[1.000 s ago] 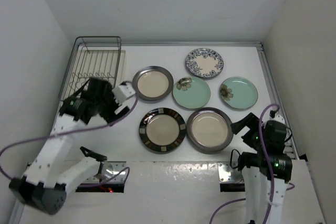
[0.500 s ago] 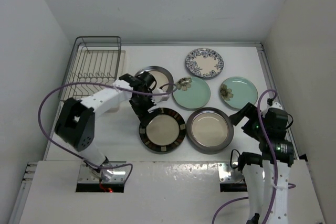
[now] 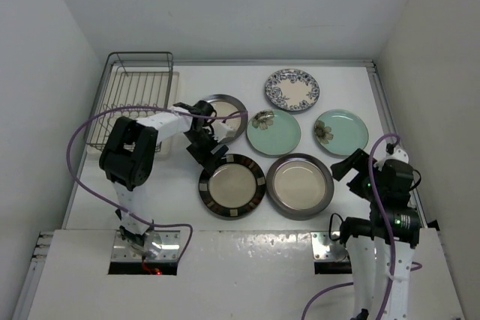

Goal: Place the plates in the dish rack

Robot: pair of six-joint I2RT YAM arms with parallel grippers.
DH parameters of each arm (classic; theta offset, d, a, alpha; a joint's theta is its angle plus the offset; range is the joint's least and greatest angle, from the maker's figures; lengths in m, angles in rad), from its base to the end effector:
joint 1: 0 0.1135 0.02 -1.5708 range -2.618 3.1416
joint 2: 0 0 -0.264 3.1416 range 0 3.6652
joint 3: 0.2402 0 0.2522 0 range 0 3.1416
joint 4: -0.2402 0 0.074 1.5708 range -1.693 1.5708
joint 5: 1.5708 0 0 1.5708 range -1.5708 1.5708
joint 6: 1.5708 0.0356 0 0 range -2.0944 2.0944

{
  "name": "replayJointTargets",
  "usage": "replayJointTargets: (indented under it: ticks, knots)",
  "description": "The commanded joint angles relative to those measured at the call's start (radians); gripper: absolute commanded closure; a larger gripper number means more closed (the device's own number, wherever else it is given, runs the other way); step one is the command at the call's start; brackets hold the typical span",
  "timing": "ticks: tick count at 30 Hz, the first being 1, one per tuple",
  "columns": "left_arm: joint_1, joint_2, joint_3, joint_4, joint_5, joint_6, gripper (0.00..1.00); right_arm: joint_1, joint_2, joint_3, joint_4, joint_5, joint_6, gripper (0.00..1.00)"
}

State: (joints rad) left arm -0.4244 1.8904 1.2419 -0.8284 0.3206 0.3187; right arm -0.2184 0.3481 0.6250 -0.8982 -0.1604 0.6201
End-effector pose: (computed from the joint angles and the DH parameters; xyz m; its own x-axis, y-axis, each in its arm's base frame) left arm 0.3093 -0.1521 0.1567 -0.7307 0.6565 -0.1874 0.6810 0.6813 -0.2686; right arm 0.0791 -0.0117 0.2647 -0.4118 0.6790 -0.6077 0.4011 0.7339 0.5482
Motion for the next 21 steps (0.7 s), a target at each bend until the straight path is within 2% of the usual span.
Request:
replayJointTargets:
  ticks: [1,11,12,13,15,16,17,21]
  knots:
    - [0.006,0.024,-0.031,-0.027,0.166,0.083,0.20,0.002,0.011,0.013,0.047,0.032,-0.003,0.00]
    - [0.006,0.124,-0.048,-0.058,0.311,0.166,0.41,0.004,0.040,0.082,0.048,0.070,-0.023,0.00]
    - [0.006,0.136,-0.048,-0.058,0.311,0.166,0.47,0.002,0.042,0.088,0.042,0.084,-0.025,0.00]
    - [0.006,0.145,-0.048,-0.058,0.311,0.166,0.60,0.004,0.035,0.097,0.036,0.088,-0.029,0.00]
    - [0.015,0.145,-0.039,-0.058,0.302,0.166,0.80,0.004,0.023,0.102,0.025,0.104,-0.019,0.00]
    - [0.025,0.154,-0.039,-0.058,0.302,0.157,0.96,0.004,0.022,0.104,0.019,0.107,-0.029,0.00]
    - [0.036,0.154,-0.029,-0.058,0.293,0.148,1.00,0.002,0.014,0.104,0.019,0.108,-0.023,0.00]
    - [0.059,0.116,-0.010,-0.089,0.293,0.148,1.00,0.004,0.003,0.102,0.018,0.111,-0.013,0.00]
